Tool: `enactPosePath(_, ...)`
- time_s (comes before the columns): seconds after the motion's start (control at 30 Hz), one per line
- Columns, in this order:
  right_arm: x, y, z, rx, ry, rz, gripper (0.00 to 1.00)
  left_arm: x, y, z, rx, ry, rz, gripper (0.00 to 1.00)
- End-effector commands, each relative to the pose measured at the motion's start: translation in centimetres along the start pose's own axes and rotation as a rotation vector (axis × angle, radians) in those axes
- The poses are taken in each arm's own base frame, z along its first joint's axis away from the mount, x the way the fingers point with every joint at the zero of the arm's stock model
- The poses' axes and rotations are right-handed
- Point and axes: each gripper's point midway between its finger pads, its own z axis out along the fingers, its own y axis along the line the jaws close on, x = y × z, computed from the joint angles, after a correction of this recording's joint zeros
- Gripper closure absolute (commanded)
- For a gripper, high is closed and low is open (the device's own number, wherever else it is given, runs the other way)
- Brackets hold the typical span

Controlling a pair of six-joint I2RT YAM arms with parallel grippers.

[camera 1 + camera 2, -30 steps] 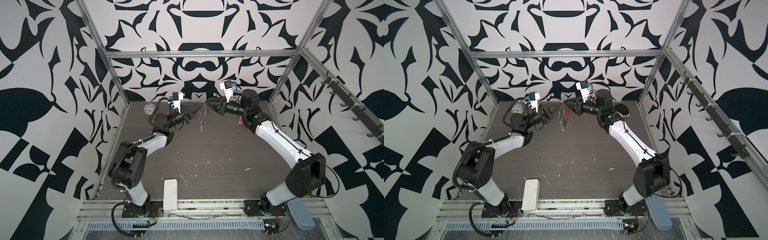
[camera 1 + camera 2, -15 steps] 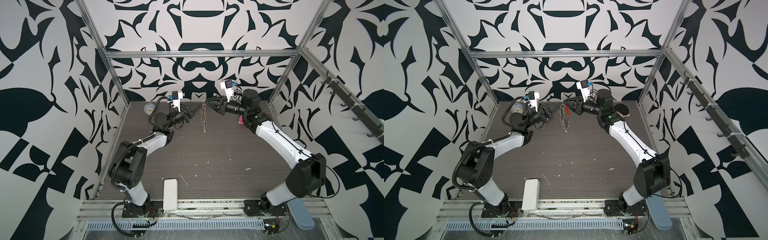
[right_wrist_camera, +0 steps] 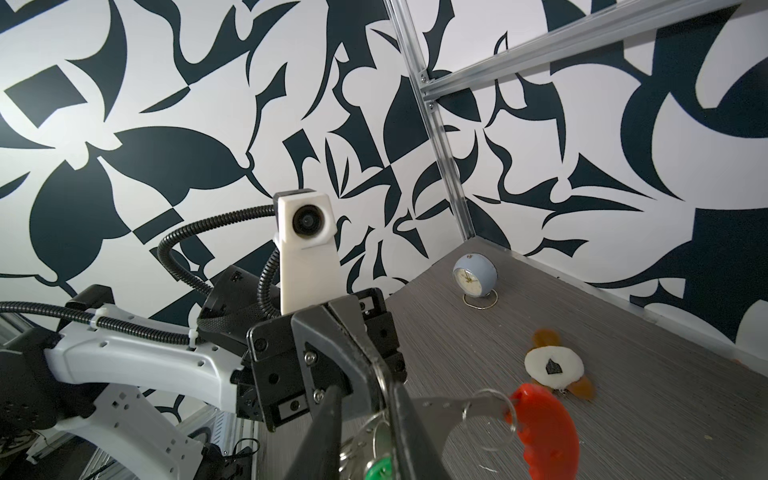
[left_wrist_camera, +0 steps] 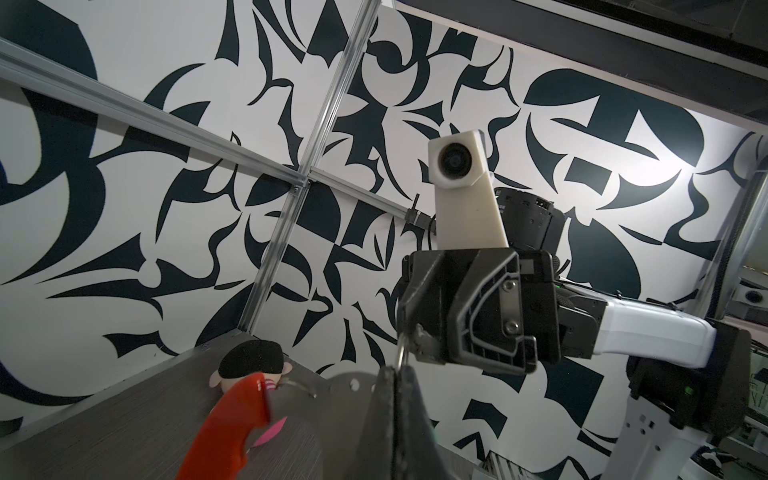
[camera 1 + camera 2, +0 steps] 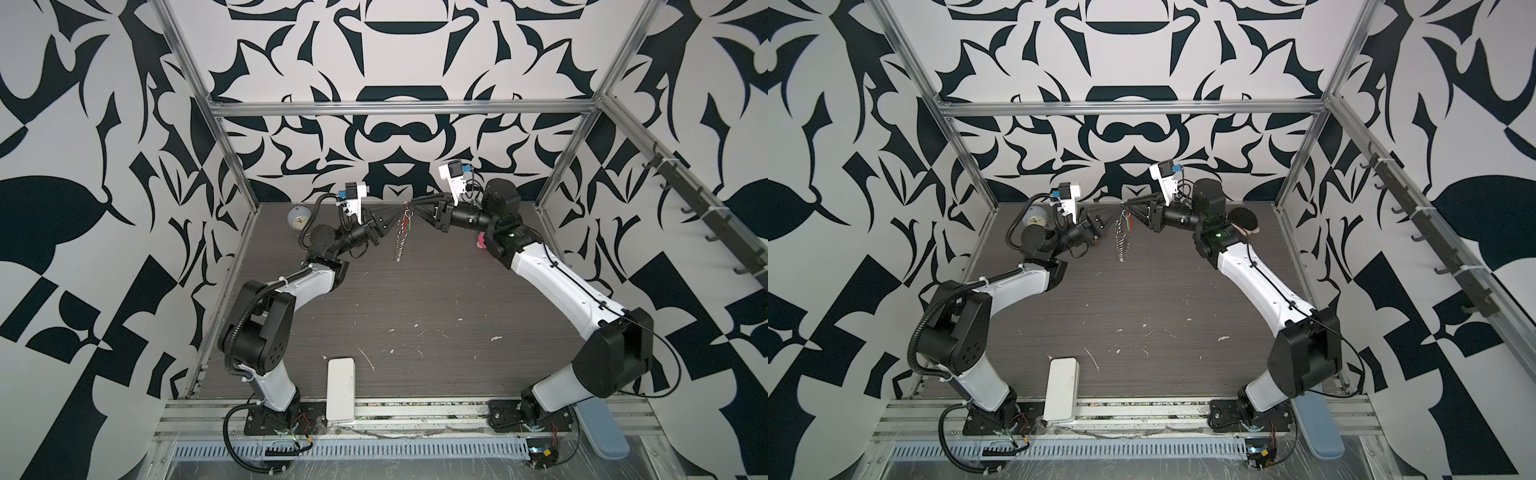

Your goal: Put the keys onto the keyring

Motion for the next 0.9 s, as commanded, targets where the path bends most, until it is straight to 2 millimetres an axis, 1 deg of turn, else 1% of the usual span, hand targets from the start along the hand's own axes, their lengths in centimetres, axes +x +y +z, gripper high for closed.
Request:
enactPosePath(0.0,-1.69,1.51,0.02,-0.047,-0.039,-0.053,0.77,-2.14,-1.59,0.50,0.052,-0.055,0.059,1.00)
enactPosePath(0.37,-1.23,1.29,0.42,-0.056,-0.030,-0.039,0.77,-2.33,-1.70,0.64,0.061,-0.054,0.059,1.00)
enactPosePath(0.43,-1.38,1.41,0.37,-0.056,-0.034,-0.045,0.81,-2.32,-1.74,0.69,0.062,-0.052,0.058,1.00)
enactPosePath(0.53,-1.51,1.57,0.32,-0.058,-0.035,-0.049,0.91,-2.26,-1.74,0.65,0.062,-0.051,0.058,1.00)
enactPosePath(0.73,-1.49,1.74,0.40,-0.066,-0.027,-0.050,0.94,-2.29,-1.72,0.62,0.062,-0.052,0.060,1.00)
enactPosePath(0.87,-1.34,2.03,0.44,-0.064,-0.013,-0.060,1.00,-2.09,-1.59,0.63,0.061,-0.048,0.056,1.00)
